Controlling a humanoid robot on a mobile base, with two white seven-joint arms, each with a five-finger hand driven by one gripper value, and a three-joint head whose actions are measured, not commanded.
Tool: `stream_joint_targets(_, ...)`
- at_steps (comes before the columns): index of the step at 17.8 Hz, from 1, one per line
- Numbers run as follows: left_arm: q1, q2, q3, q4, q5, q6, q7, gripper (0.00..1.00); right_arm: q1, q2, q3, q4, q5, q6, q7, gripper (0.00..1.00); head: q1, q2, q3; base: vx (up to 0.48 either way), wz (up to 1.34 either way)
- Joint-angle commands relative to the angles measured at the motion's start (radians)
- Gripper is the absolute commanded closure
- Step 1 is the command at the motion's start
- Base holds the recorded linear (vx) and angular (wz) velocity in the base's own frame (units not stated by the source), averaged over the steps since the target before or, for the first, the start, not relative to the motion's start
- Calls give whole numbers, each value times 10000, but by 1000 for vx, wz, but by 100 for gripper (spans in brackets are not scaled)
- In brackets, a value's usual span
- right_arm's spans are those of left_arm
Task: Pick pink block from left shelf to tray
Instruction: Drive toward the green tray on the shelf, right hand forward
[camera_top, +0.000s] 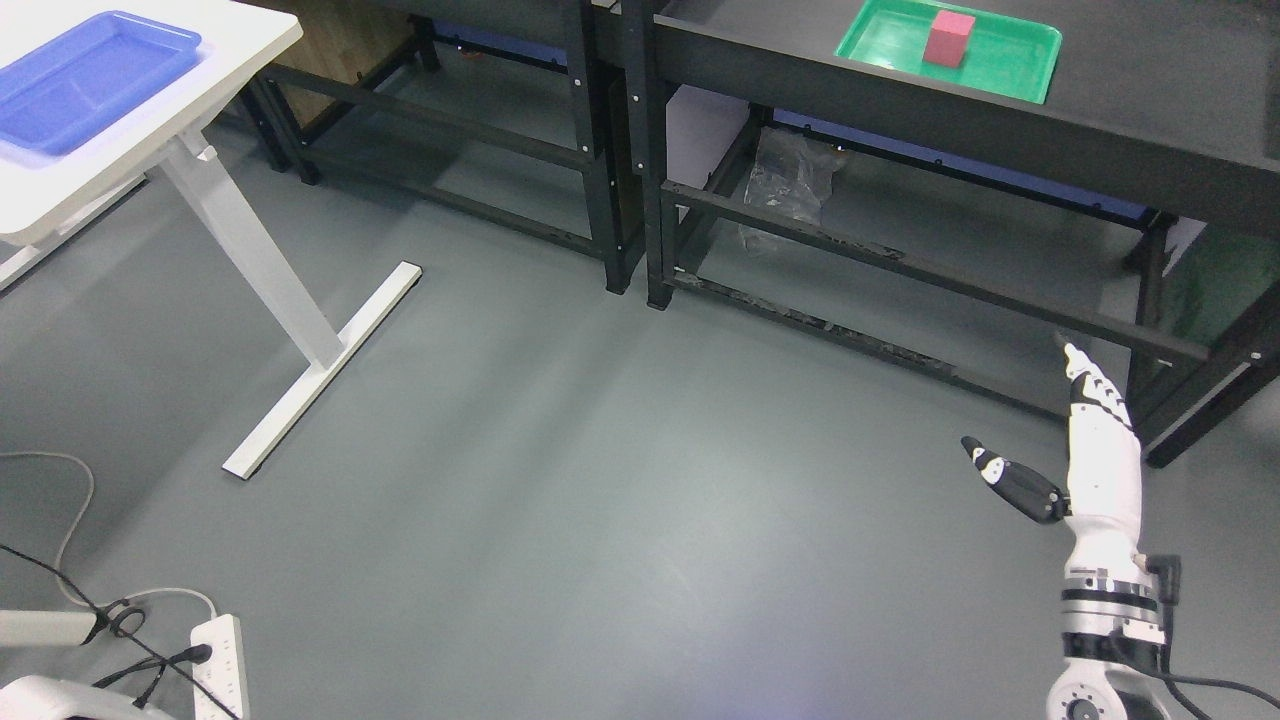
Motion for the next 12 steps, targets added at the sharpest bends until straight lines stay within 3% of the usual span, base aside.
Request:
stream_joint_targets(1,91,175,0,0,-15,-7,7,0,-8,-175,-32,-9,13,5,-81,2,0,0,0,249,77)
stream_joint_targets(12,91,175,0,0,-15,-7,7,0,-8,-175,-47,-9,-18,-10,-112,1,0,0,0,271,-36)
